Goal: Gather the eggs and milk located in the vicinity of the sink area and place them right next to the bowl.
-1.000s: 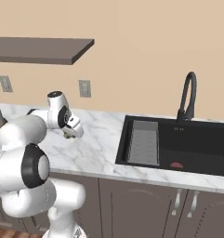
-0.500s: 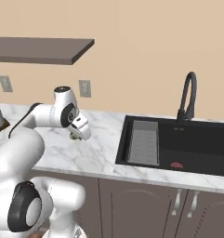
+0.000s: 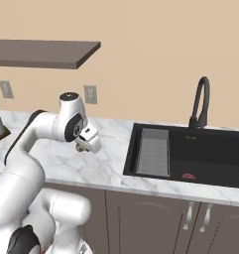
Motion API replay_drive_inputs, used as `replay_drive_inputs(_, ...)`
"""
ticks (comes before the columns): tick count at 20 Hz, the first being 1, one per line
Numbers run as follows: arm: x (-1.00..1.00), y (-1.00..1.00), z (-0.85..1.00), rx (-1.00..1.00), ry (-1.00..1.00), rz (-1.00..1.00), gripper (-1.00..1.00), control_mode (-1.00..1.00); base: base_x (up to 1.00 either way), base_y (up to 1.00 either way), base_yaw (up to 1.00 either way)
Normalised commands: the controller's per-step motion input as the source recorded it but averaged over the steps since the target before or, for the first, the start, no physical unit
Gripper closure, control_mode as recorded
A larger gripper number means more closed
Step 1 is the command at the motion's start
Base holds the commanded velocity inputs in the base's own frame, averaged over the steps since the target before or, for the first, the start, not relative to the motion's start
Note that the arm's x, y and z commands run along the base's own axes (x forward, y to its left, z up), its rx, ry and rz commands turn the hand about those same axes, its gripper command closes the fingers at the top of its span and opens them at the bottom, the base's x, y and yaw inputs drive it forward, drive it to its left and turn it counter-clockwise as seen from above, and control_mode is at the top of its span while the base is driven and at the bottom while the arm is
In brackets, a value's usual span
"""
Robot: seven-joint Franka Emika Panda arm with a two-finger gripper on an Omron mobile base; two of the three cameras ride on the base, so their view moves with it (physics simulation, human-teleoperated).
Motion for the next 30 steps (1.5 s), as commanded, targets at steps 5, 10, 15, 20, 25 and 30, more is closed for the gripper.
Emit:
replay_drive_inputs(5, -0.22, 0.00, 0.02, 0.00, -0.07, 0.21, 1.00, -1.00, 0.00, 0.00, 0.00)
replay_drive_inputs(10, -0.20, 0.00, 0.00, 0.00, -0.03, 0.11, 1.00, -1.00, 0.00, 0.00, 0.00)
replay_drive_inputs(15, -0.15, 0.00, 0.00, 0.00, 0.00, 0.03, 1.00, -1.00, 0.00, 0.00, 0.00)
replay_drive_inputs(20, -0.03, 0.00, 0.00, 0.00, 0.00, 0.00, 1.00, 1.00, -0.10, -0.09, 0.01)
replay_drive_inputs(25, 0.00, 0.00, 0.00, 0.00, 0.00, 0.00, 1.00, 1.00, -0.03, -0.35, 0.03)
replay_drive_inputs(30, 0.00, 0.00, 0.00, 0.00, 0.00, 0.00, 1.00, 1.00, 0.00, -0.49, 0.06)
